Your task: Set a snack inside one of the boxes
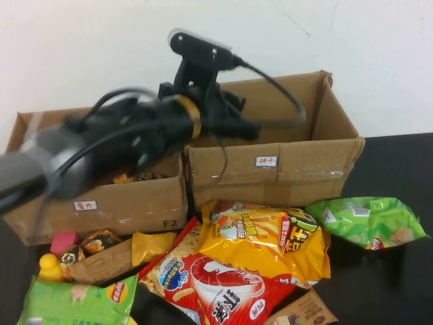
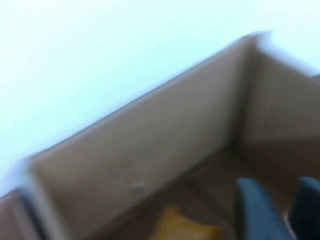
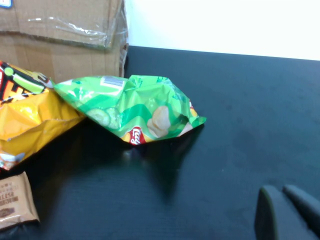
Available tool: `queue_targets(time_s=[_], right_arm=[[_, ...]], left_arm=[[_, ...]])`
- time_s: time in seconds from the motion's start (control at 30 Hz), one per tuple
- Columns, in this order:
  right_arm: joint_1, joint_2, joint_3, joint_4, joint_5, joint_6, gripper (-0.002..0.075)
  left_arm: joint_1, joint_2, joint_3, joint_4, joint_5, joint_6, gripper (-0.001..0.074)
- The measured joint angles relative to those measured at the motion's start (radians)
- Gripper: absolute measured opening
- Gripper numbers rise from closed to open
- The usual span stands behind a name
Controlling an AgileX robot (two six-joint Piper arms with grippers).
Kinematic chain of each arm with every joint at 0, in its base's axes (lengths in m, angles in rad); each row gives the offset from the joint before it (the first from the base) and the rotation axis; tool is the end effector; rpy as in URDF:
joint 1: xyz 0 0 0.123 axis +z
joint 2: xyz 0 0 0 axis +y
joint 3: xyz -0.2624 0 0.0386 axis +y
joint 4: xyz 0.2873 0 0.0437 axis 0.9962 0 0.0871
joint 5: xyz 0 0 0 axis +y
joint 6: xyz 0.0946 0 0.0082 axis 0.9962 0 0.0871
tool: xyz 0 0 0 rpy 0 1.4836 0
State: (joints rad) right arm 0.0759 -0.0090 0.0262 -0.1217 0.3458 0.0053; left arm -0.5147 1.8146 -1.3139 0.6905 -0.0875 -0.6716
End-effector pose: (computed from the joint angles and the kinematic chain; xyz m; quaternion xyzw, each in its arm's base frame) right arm 0.1166 0.0049 0.1723 -0.0613 0.7945 -0.0265 0.6036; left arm 0.4004 -0.2325 0.2365 0.2303 0.7850 -0.1636 0.5513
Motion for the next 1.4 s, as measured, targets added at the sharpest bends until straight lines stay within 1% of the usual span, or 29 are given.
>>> queue_targets(time_s=[0.03,0.07,0.17,0.23,0.33,0.47,0.57,0.67,0.9,1.03,1.23,1.33,1.4], right_arm=[[0.000,0.000,0.000,0.000,0.000,0.000,-0.0001],[0.000,0.000,0.000,0.000,0.000,0.000,-0.0001],[0.000,0.000,0.000,0.000,0.000,0.000,-0.0001],[0.000,0.000,0.000,0.000,0.000,0.000,-0.0001],[0.000,0.000,0.000,0.000,0.000,0.000,-0.0001],[0.000,0.000,0.000,0.000,0.000,0.001,-0.0001],[0.000,0.000,0.000,0.000,0.000,0.001,-0.0001],[0.000,0.000,0.000,0.000,0.000,0.001,-0.0001],[0.000,0.000,0.000,0.000,0.000,0.001,-0.0001],[0.000,0.000,0.000,0.000,0.000,0.001,-0.0001],[0.000,0.000,0.000,0.000,0.000,0.001,-0.0001],[0.000,0.000,0.000,0.000,0.000,0.001,-0.0001],[0.000,0.000,0.000,0.000,0.000,0.001,-0.0001]], left_arm=[[-0.009,-0.052,0.063,0.000,-0.043,0.000,0.0125],[-0.016,-0.102,0.129,0.000,-0.090,0.002,0.0081],[-0.030,-0.235,0.298,0.000,-0.160,0.005,0.0022],[-0.030,-0.319,0.390,0.000,-0.152,-0.009,0.0011],[-0.030,-0.469,0.515,0.000,-0.115,-0.015,0.0005],[-0.030,-0.641,0.623,0.008,-0.074,-0.011,0.0001],[-0.030,-0.721,0.685,0.018,-0.065,-0.007,0.0000],[-0.030,-0.755,0.739,0.018,-0.062,-0.007,0.0000],[-0.030,-0.756,0.775,0.016,0.023,-0.009,0.0000],[-0.030,-0.798,0.784,0.016,0.080,-0.019,-0.0001],[-0.024,-0.951,0.826,0.010,0.240,-0.074,-0.0001],[0.006,-1.071,0.869,0.008,0.283,-0.079,-0.0001],[0.049,-1.150,0.903,-0.028,0.295,-0.054,-0.0001]])
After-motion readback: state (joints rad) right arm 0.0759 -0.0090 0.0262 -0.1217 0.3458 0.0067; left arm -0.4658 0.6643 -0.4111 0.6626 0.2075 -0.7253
